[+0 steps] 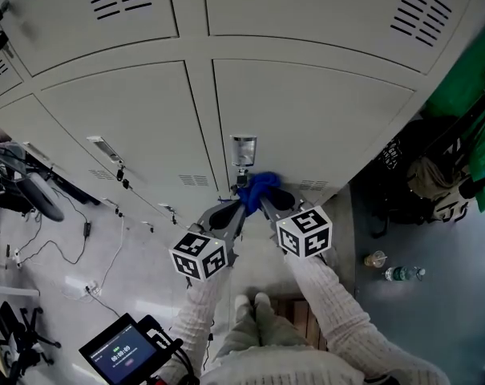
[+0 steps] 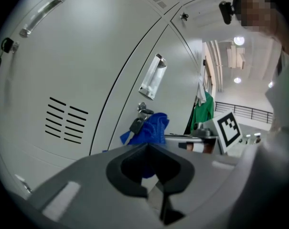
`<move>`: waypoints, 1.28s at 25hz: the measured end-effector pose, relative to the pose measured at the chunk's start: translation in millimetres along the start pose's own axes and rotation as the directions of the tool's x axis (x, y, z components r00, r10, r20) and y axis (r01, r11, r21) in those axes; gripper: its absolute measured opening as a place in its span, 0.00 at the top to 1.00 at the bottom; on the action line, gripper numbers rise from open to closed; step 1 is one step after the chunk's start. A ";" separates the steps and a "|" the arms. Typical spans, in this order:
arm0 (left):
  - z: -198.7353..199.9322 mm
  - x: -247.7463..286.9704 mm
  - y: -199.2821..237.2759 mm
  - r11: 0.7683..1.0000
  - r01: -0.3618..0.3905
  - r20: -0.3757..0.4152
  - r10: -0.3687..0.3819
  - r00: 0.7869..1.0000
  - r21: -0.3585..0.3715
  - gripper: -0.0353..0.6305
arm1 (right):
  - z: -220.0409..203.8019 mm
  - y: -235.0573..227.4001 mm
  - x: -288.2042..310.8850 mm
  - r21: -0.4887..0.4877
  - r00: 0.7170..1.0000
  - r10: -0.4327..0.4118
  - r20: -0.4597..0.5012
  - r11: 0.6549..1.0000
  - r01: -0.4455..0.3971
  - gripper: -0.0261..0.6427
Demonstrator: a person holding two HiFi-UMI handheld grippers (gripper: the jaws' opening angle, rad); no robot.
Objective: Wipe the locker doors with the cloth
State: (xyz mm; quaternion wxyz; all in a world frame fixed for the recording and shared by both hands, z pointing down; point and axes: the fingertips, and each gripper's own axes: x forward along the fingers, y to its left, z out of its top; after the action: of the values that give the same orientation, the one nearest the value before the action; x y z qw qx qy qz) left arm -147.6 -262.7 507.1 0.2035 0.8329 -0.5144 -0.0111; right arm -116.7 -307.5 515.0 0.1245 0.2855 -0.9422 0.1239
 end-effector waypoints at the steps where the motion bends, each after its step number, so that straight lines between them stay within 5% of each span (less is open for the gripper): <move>1: -0.7 0.1 0.8 1.000 0.000 0.000 0.000 1.000 -0.005 0.94 | -0.3 0.1 0.2 -0.001 1.000 0.001 -0.005 1.000 -0.001 0.89; 13: 10.5 7.0 -31.2 0.998 0.070 0.028 -0.070 0.997 -0.007 0.94 | 12.9 -2.9 -29.8 0.023 0.999 -0.030 0.019 0.999 0.029 0.89; 19: 60.7 6.1 -72.4 0.984 0.153 0.103 -0.162 0.981 0.087 0.94 | 66.7 -9.1 -77.7 -0.013 0.987 -0.069 0.143 0.997 0.072 0.89; 32: 198.2 -26.6 -120.6 0.935 0.149 0.305 -0.251 0.919 0.322 0.94 | 214.0 20.8 -138.6 -0.187 0.907 -0.028 0.421 0.975 0.117 0.89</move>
State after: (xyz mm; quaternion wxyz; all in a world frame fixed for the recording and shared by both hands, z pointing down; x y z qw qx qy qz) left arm -102.5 -257.9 278.1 -0.0164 0.8878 -0.4490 -0.1000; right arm -51.8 -285.6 268.5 -0.0455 0.3255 -0.9434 -0.0435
